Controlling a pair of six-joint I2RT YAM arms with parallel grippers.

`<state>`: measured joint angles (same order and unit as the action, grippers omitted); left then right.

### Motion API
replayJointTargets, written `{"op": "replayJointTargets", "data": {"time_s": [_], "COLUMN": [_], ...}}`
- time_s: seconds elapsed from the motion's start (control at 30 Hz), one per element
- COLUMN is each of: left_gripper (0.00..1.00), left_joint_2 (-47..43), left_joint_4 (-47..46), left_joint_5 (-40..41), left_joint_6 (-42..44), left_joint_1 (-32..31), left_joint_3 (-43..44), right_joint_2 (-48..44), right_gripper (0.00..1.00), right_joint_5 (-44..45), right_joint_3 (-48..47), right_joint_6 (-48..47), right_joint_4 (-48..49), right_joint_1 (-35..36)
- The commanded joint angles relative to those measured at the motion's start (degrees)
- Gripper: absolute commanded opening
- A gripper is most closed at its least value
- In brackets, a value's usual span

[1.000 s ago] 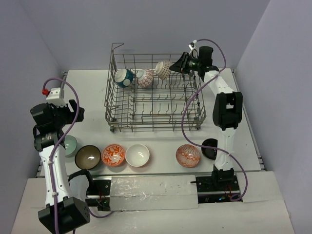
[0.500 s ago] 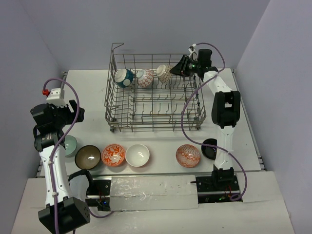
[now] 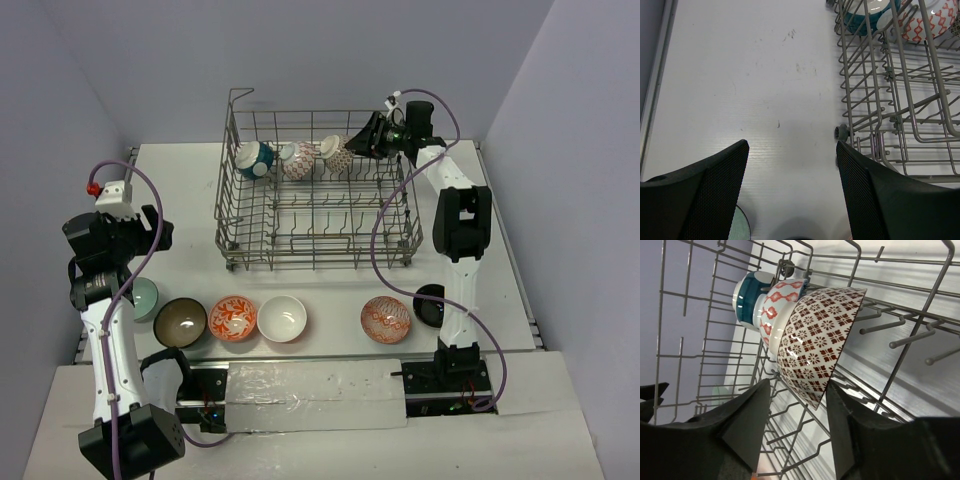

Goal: Load the bowls into the dish rack
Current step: Insert the bowl into the dish rack.

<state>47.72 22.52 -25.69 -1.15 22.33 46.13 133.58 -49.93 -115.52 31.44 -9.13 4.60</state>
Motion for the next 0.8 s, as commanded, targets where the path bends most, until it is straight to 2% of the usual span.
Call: {"op": "replayJointTargets", "data": {"time_s": [0.0,0.03,0.27,0.5,0.77], "left_gripper": [0.77,0.77,0.77,0.77,0.77], "left_joint_2": [-0.8,-0.8,-0.9,-1.0,-1.3], "left_joint_4": [-0.7,-0.7,-0.6,-0.7,-0.6], "left_joint_5": [-0.8,-0.8,-0.7,-0.8,-0.7], "left_joint_6": [0.4,0.4,0.4,0.4,0.4], "left_joint_1": [0.3,0.3,0.3,0.3,0.3], "left_joint_3": [-0.1,-0.1,-0.1,-0.1,-0.2], "right_joint_2": [0.7,0.7,1.2,-0.2,0.7], "right_gripper": [0.57,0.61,0.70,0.71,0.72], "right_joint_5": [-3.1,-3.2,-4.2,-3.5,-2.5], "right_joint_3": [-3.7,-3.7,-4.4,-3.9,-7.8], "right_joint_6": [0.8,0.9,0.2,-3.0,-6.0], "right_joint_4": [3.4,3.3,2.5,0.0,-4.2], "right_joint_1": [0.4,0.4,0.9,1.4,2.9]}}
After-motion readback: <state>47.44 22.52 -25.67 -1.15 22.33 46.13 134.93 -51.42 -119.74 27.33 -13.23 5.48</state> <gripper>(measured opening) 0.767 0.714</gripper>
